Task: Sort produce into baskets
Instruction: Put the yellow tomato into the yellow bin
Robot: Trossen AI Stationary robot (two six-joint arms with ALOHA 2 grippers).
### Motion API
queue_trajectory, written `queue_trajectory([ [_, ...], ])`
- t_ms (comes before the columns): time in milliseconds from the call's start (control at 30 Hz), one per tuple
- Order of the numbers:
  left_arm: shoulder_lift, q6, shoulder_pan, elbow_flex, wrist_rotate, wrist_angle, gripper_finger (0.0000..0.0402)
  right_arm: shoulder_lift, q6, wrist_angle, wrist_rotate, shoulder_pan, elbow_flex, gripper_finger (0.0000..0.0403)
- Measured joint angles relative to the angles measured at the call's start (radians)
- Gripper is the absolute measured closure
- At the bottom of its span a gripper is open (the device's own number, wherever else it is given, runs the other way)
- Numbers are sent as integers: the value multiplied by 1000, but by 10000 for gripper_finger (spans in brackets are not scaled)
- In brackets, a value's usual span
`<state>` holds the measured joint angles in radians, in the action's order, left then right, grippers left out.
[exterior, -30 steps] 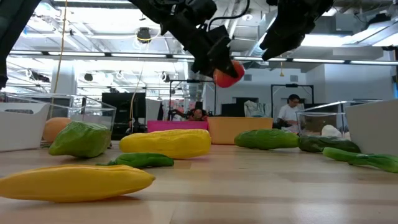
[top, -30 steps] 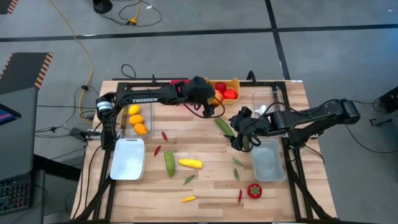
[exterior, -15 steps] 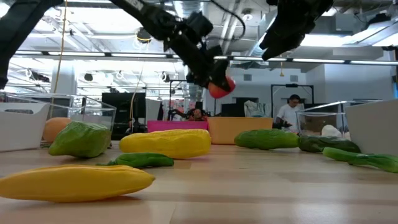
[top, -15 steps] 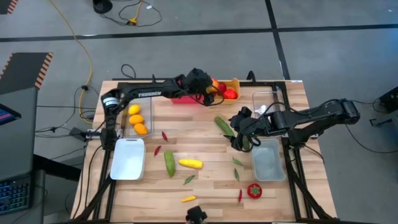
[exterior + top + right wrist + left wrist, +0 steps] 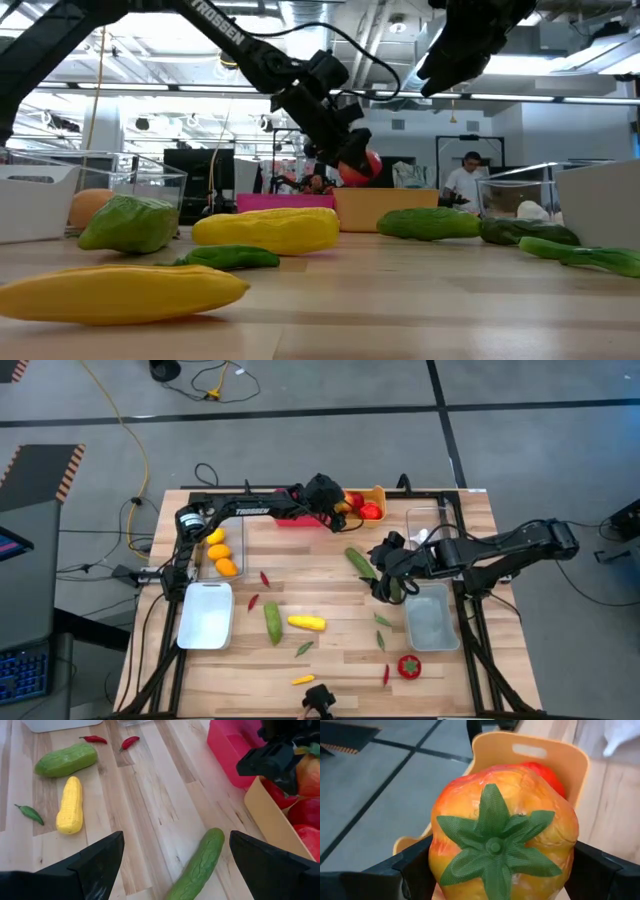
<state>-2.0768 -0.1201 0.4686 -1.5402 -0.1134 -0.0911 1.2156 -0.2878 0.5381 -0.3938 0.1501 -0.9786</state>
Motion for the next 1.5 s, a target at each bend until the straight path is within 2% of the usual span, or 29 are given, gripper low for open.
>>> queue_trajectory([
  [167,-4,-15,0,1,-4,-10,76,0,0,1,1,0,0,14],
  [667,-4,-42,1,1,-6,-25,28,0,-1,1,0,0,0,14],
  [967,3,-40,1,1,-7,-34,26,0,-2,3,0,0,0,14],
  [1200,5,-39,1,1,-4,-119,26,0,-2,4,0,0,0,14],
  [1500,57,-54,1,1,-4,-135,26,0,0,19,1,1,-5,14],
])
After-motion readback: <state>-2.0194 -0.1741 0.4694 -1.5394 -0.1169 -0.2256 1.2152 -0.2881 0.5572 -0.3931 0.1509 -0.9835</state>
